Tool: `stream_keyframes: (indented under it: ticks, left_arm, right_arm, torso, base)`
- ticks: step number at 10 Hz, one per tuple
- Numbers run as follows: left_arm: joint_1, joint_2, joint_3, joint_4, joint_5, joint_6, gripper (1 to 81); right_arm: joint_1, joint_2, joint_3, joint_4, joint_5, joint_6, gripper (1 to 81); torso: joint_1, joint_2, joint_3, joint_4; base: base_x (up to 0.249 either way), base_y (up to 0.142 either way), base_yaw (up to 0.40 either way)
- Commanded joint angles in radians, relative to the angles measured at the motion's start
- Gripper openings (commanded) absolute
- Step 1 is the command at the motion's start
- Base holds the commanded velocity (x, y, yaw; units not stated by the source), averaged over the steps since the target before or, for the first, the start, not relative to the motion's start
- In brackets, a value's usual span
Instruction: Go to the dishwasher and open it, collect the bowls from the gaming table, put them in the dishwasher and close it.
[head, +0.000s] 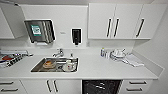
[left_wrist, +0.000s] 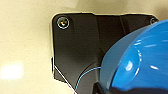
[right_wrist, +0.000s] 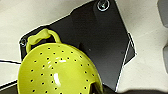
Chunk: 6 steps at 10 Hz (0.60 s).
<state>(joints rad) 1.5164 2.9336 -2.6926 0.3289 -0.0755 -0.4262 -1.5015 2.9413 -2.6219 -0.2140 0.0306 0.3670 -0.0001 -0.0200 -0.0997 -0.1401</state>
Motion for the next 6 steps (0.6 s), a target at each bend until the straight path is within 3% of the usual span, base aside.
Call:
stream_keyframes:
  ticks: [1, 3, 6]
  left_arm:
    - [-0.035, -0.011, -0.001, -0.004, 0.048, -0.002, 1.0]
    - [-0.035, -0.013, -0.001, -0.005, 0.046, -0.002, 1.0]
    - [-0.035, -0.016, -0.001, -0.005, 0.046, -0.002, 1.0]
  right_arm:
    - [0.039, -0.009, 0.002, -0.005, -0.051, 0.000, 1.0]
    - [0.039, -0.011, 0.002, -0.005, -0.051, 0.000, 1.0]
    - [0.036, -0.014, 0.007, -0.004, -0.048, 0.000, 1.0]
  torso:
    - [0.000, 0.000, 0.000, 0.000]
    - [0.000, 0.000, 0.000, 0.000]
    - [0.001, 0.001, 0.000, 0.000]
  base:
    - [0.126, -0.075, 0.000]
    - [0.117, -0.074, 0.000]
    - [0.000, 0.000, 0.000]
